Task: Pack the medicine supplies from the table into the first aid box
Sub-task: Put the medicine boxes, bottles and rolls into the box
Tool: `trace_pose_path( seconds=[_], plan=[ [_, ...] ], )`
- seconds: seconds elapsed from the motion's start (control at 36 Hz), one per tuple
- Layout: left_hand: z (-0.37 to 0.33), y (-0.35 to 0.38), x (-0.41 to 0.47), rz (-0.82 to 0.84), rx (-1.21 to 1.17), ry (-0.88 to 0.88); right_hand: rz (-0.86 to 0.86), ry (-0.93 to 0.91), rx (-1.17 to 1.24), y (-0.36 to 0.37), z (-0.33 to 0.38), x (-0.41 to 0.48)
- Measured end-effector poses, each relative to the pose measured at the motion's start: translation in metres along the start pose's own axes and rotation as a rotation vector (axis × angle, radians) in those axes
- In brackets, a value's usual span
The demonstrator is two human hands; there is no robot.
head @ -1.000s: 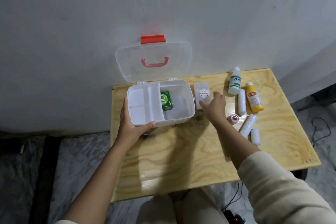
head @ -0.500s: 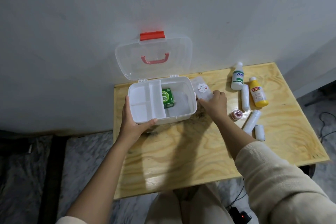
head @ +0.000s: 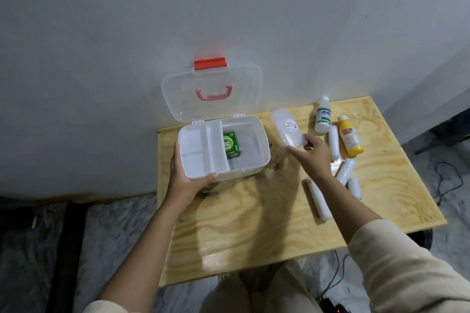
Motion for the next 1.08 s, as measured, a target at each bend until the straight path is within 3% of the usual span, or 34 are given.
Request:
trace_pose_path(
  seconds=[0.14,0.31,0.5,0.83,1.08],
  plan=[
    [-0.010,0.002,-0.003,-0.020,-0.020,0.025,0.058,-0.230,0.035,-0.030,0.045,-0.010],
    [-0.016,0.003,-0.004,-0.006,-0.028,0.049,0.223,-0.464,-0.242,-0.018,0.093,-0.015],
    [-0.018,0.006,0.000,0.032,-0.052,0.077,0.337,-0.551,-0.470,0.022,0.128,-0.024],
    [-0.009,0.002,0.002,0.025,-0.063,0.048,0.482,-0.485,-0.520,0.082,0.137,-0.029],
    [0.000,-0.002,0.009,0.012,0.026,-0.013,0.425,-0.375,-0.444,0.097,0.129,-0.022]
  ],
)
Point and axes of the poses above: each hand's wrist, its own x-axis towards the middle knuckle, its own y-axis out of the palm, z = x × y, the point moved 9 cm from there along x, towards the middle knuckle, and after that the axes turned 13 degrees about -x, right-handed, at the moved point
